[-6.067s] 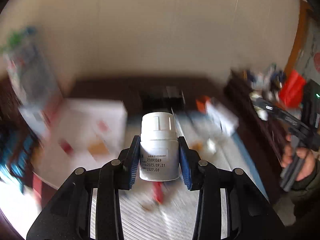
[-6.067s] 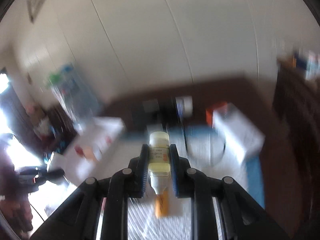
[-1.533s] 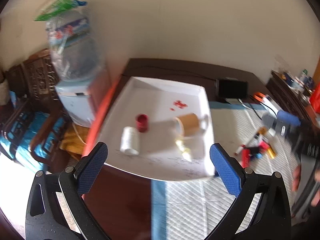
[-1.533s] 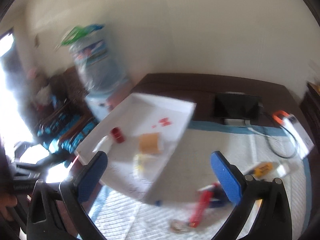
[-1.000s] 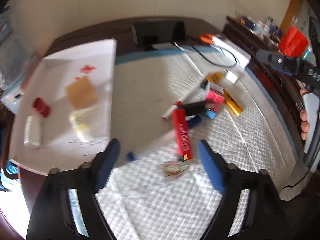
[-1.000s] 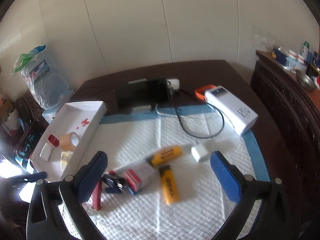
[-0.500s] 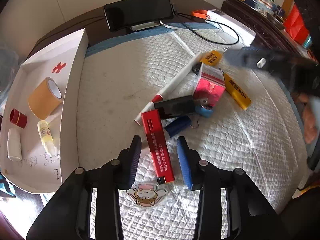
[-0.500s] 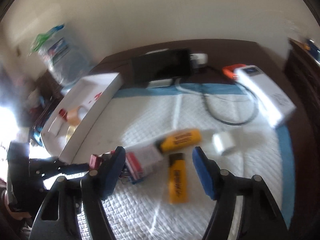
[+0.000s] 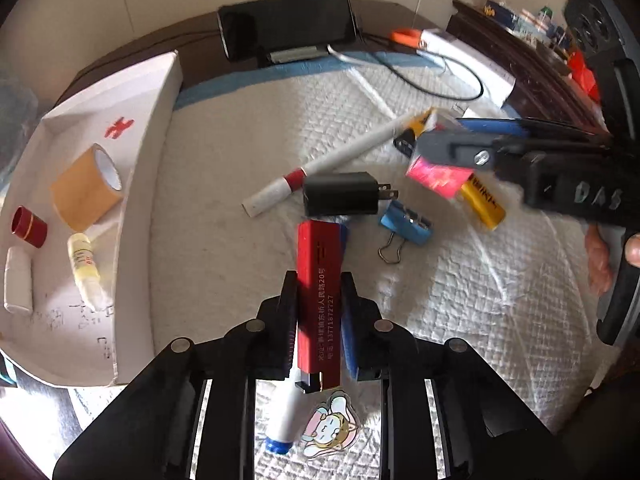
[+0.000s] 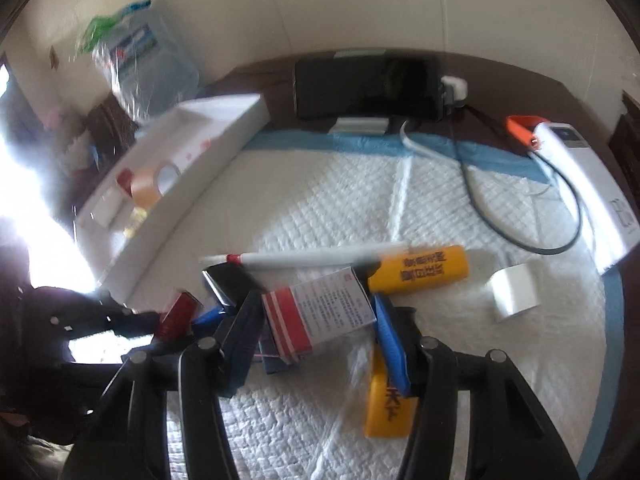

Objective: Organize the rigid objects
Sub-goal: 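Grasp the red box with the left tool while the right tool grasps the medicine box, then carry the red box and medicine box over the white tray with both tools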

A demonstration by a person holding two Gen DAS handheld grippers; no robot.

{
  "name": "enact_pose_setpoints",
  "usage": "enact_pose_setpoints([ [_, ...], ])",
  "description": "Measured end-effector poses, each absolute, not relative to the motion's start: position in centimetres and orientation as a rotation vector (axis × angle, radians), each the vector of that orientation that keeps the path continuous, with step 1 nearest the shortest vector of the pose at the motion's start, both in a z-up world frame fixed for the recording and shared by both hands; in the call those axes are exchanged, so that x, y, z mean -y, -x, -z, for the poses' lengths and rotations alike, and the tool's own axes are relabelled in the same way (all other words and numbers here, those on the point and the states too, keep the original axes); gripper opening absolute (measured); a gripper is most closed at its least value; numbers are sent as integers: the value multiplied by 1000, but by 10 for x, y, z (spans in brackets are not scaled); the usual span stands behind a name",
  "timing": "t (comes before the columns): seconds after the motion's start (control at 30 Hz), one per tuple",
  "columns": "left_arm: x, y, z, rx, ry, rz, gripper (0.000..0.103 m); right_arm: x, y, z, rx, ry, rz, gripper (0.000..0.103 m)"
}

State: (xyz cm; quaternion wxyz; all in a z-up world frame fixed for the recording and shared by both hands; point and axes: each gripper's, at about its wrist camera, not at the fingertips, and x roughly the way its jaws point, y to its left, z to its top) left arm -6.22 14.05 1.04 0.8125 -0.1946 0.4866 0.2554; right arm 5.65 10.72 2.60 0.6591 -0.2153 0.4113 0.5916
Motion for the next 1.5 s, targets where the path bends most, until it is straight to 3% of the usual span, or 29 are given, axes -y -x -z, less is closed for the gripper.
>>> enact_pose_setpoints([
  [0.43,-137,100,-67,-858,479,-562,18,-74,-49,-113,-820,233,-1392,55],
  [0.8,-138,134,-127,-712,439,-657,18,-57,-21,-146,-733,182,-1430,55],
  [0.97,-158,172,-174,-623,397,-779,18,-55,-15,-164,-711,158,-1456,55],
  [1.23,-176,237,-269,-440,277,-956,18,-53,-5,-249,-507,39,-1514,55],
  [1.5,-179,263,-246,-476,339,-989,18,-64,27,-251,-484,-7,-1584,55],
])
